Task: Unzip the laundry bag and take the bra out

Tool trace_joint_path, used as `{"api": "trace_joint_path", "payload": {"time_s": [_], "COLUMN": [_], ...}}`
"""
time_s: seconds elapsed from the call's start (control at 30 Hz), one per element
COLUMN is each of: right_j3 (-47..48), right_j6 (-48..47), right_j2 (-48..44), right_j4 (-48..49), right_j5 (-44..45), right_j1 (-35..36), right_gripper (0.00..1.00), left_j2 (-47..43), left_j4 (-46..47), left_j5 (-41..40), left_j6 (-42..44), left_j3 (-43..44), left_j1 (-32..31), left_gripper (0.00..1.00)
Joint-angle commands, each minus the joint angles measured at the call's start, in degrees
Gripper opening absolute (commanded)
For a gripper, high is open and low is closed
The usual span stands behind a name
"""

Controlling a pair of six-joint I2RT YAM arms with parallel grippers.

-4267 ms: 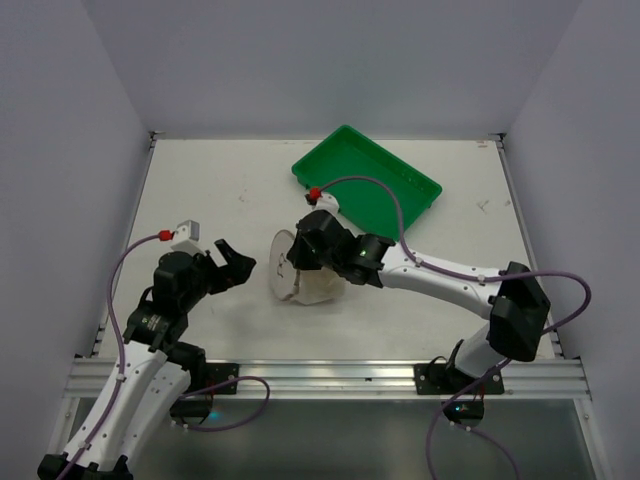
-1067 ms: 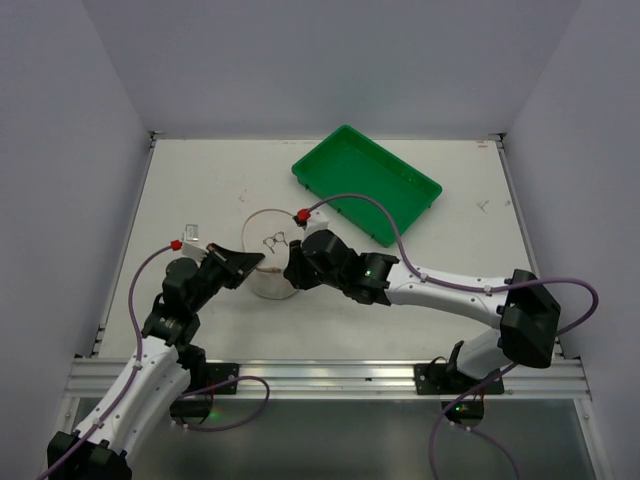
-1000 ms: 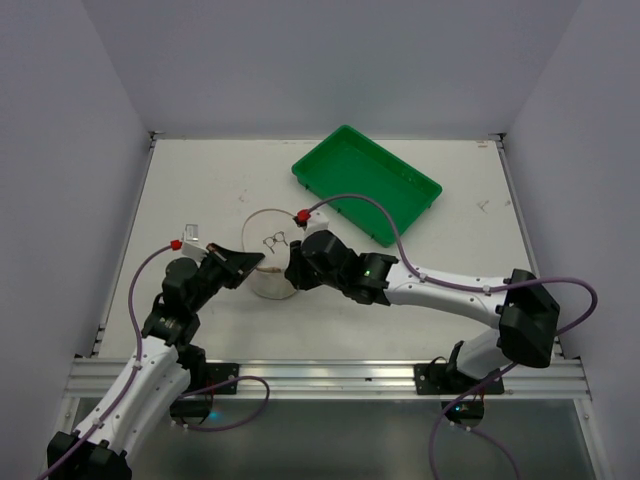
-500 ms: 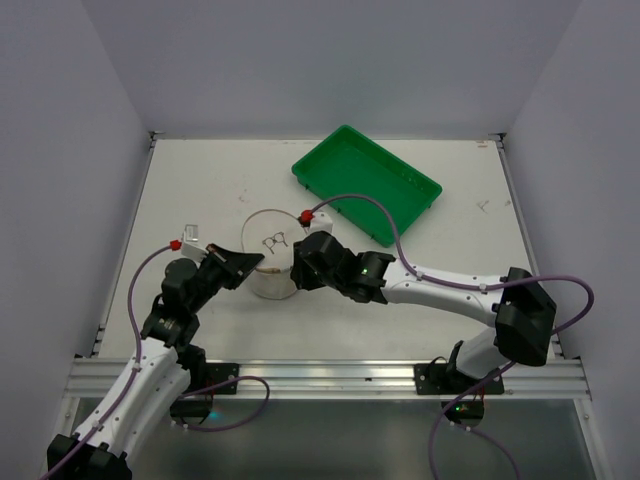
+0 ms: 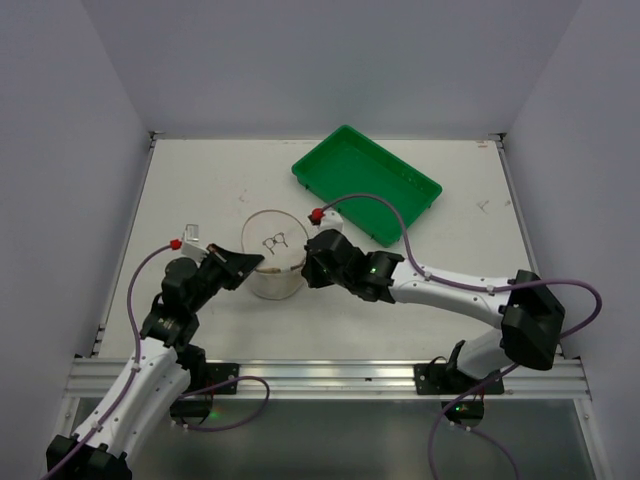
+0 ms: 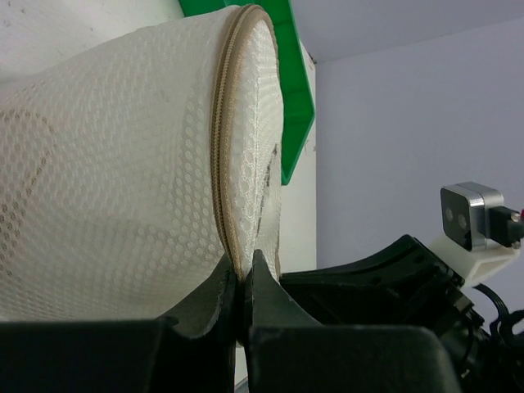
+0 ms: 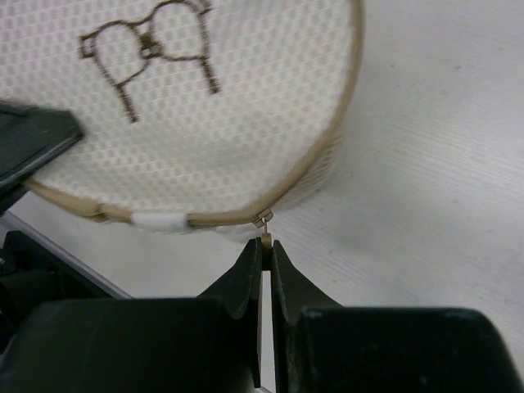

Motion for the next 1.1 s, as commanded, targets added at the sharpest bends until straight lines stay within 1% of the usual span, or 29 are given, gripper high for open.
{"api": "trace_joint_path", "payload": {"time_s": [0.0, 0.07, 0.1, 0.13, 0.2, 0.23, 0.3, 0.33, 0.37, 0.4, 0.43, 0.5, 0.53, 0.57, 0.6, 0.63, 0.7, 0.73, 0.77, 0.8, 0.83, 0.87, 0.9, 0.93, 0.97, 1.03, 1.07], "right_j3": [-6.1, -8.9, -11.5, -12.7, -15.4, -15.8, -16.5, -16.7, -17.1, -17.7, -17.9, -17.4, -17.1, -16.6, -15.5, -14.9, -12.1, -10.9, -8.6, -7.3, -6.3, -4.4, -3.6, -3.1, -2.6, -1.3, -1.1], "right_j6": [-1.6, -2.8, -3.4, -5.6, -8.0, -10.3, -13.1, -14.0, -14.6, -14.6, -14.0, -10.6, -9.2, -7.8, -4.3, -2.5, 0.5, 1.1, 1.4, 1.9, 2.0, 2.2, 2.5, 2.7, 2.8, 2.9, 2.9], "right_j2": [-5.5, -8.5, -9.6, -10.7, -13.6, -14.3, -15.5, -15.9, -16.4, -17.1, -17.2, -16.5, -16.1, -15.4, -14.7, -12.9, -10.8, -9.8, -7.8, -6.9, -6.1, -4.7, -4.1, -3.5, -2.9, -1.2, -0.6], "right_j4": [-0.3, 0.7, 1.1, 1.7, 2.9, 3.0, 3.2, 3.7, 5.1, 5.9, 6.6, 7.9, 8.3, 9.6, 10.2, 10.5, 12.0, 12.2, 12.0, 11.8, 11.7, 11.8, 11.8, 11.9, 12.5, 12.8, 13.3], "right_j5": [3.6, 2.2, 1.6, 0.8, 0.9, 1.2, 0.3, -1.3, -5.8, -8.0, -9.7, -9.8, -9.4, -9.2, -9.2, -9.5, -10.6, -10.0, -9.3, -8.7, -7.2, -6.5, -5.9, -5.5, -5.6, -6.3, -7.2], "right_j1": [-6.0, -9.1, -12.0, -13.0, -14.7, -14.9, -14.9, -14.9, -14.6, -13.9, -13.2, -9.7, -8.5, -7.3, -5.7, -5.1, -4.2, -4.1, -3.7, -3.6, -3.6, -3.6, -3.5, -3.6, -3.6, -3.5, -3.5], "right_gripper": [0.00, 0.00, 0.00, 0.00, 0.00, 0.00, 0.00, 0.00, 0.00, 0.00, 0.00, 0.00, 0.00, 0.00, 0.00, 0.00, 0.00, 0.00, 0.00, 0.00, 0.00, 0.00, 0.00, 0.00, 0.00, 0.00, 0.00], "left_j2": [0.7, 2.7, 3.3, 4.3, 6.7, 7.6, 10.9, 12.3, 15.4, 17.1, 18.9, 23.5, 24.8, 27.5, 29.1, 30.7, 34.7, 35.2, 34.5, 33.4, 31.6, 27.4, 25.0, 22.4, 17.6, 13.4, 9.9], "left_j4": [-1.4, -3.0, -3.8, -4.4, -5.3, -5.4, -6.4, -6.8, -8.0, -8.9, -9.6, -10.2, -8.7, -5.0, -3.7, -3.0, -3.4, -3.5, -4.0, -4.7, -5.3, -6.7, -7.6, -9.0, -12.9, -16.2, -17.7], "left_j5": [0.5, 2.1, 2.5, 3.9, 6.1, 8.3, 10.0, 11.0, 11.2, 11.0, 9.1, 5.9, 4.1, 3.5, 3.0, 2.6, 3.0, 3.4, 2.9, 1.7, -1.4, -3.1, -4.8, -6.9, -11.6, -14.1, -15.4], "left_j6": [3.3, 6.3, 7.7, 10.2, 12.7, 15.2, 17.7, 20.4, 21.7, 23.2, 25.1, 25.4, 25.0, 24.6, 24.0, 23.5, 23.1, 22.2, 21.5, 20.4, 18.4, 17.5, 16.7, 16.0, 15.6, 14.5, 13.8], "left_j3": [3.1, 4.3, 4.7, 5.7, 6.5, 6.8, 8.1, 8.9, 10.2, 13.2, 15.0, 20.4, 21.6, 22.7, 25.0, 26.3, 29.9, 30.4, 30.2, 29.0, 27.7, 26.2, 23.3, 22.1, 21.1, 18.8, 17.9], "left_j1": [-0.3, -0.3, -0.2, -0.2, -0.2, -0.2, -0.2, -0.2, -0.2, 0.0, 0.1, 0.2, 0.2, 0.2, 0.3, 0.3, 0.4, 0.4, 0.3, 0.3, 0.3, 0.3, 0.3, 0.3, 0.4, 0.3, 0.2], "left_gripper": [0.00, 0.00, 0.00, 0.00, 0.00, 0.00, 0.00, 0.00, 0.00, 0.00, 0.00, 0.09, 0.23, 0.30, 0.36, 0.46, 0.55, 0.70, 0.78, 0.85, 0.95, 0.98, 1.00, 1.00, 1.00, 1.00, 1.00]}}
